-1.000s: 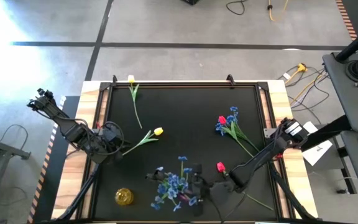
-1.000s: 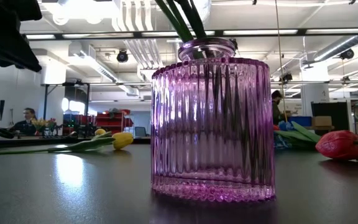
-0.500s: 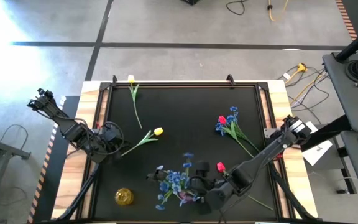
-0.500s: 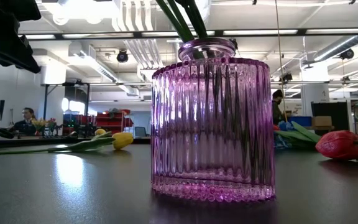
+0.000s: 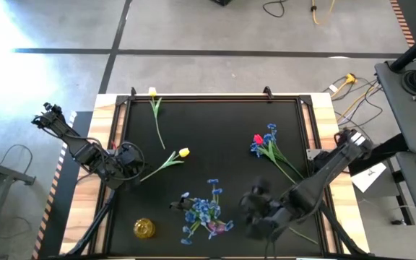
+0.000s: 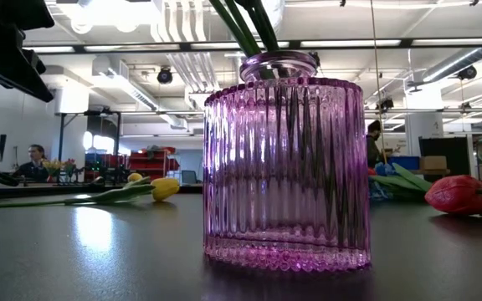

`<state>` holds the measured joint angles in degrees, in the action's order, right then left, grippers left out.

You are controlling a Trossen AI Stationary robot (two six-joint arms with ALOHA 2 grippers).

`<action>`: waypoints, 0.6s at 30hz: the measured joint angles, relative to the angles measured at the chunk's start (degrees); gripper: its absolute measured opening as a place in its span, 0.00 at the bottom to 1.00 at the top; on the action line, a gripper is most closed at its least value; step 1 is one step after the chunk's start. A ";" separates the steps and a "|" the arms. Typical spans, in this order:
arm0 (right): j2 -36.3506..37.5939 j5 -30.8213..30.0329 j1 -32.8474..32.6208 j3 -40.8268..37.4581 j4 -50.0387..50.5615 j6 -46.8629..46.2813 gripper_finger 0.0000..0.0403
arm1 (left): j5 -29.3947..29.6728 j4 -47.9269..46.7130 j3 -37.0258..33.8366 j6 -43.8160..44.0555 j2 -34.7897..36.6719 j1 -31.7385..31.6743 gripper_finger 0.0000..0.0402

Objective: Sort flowers into vase by color
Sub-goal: Put the blue flowers into the violet vase

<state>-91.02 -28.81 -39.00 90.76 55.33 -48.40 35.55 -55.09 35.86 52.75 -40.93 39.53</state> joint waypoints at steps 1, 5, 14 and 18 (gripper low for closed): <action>1.12 -0.81 0.05 0.00 3.69 -2.62 0.65 | 0.02 0.04 0.00 0.00 -0.02 0.00 0.19; 4.51 -5.95 1.69 -0.27 22.32 -15.78 0.62 | 0.02 1.19 -0.81 0.15 -0.07 0.00 0.19; 11.56 -0.31 18.62 -12.25 28.56 -23.31 0.53 | 1.23 11.40 -7.88 -3.97 -0.07 0.01 0.19; 13.10 7.94 28.28 -20.84 28.21 -20.68 0.53 | -1.03 13.84 -11.04 -3.97 0.00 0.02 0.19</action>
<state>-77.91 -20.87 -10.72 69.92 83.54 -69.08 34.52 -41.24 24.82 48.79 -40.93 39.55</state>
